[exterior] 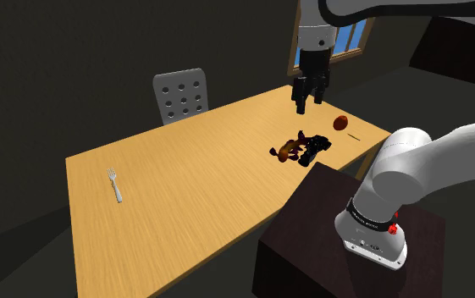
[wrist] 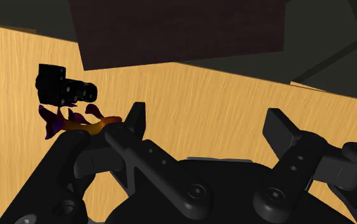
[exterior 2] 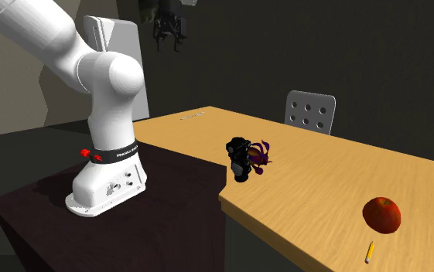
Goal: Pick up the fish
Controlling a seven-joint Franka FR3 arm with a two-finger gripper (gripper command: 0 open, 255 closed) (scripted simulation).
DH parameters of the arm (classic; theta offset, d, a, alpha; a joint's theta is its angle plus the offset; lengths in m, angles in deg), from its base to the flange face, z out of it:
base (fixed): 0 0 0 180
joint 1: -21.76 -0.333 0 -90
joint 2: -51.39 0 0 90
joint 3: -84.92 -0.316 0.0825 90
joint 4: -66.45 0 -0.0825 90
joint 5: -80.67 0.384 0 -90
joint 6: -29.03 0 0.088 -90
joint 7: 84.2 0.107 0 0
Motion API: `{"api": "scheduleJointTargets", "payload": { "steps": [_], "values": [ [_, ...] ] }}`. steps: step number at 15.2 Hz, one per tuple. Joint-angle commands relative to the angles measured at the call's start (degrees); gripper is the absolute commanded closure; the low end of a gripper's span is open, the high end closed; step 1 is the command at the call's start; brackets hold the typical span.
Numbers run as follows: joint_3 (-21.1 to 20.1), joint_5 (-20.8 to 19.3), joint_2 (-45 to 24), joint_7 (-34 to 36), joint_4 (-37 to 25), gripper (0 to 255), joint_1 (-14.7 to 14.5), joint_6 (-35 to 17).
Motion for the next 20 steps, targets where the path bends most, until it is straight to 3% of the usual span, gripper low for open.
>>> {"api": "scheduleJointTargets", "payload": {
  "steps": [1, 11, 20],
  "values": [
    [0.0, 0.0, 0.0, 0.0, 0.0, 0, 0.0, 0.0],
    [10.6, -11.6, -0.1, -18.5, 13.7, 0, 1.6, -15.8],
    [22.1, -21.5, -11.8, -34.4, 18.3, 0, 3.2, -35.4]
  ]
}}
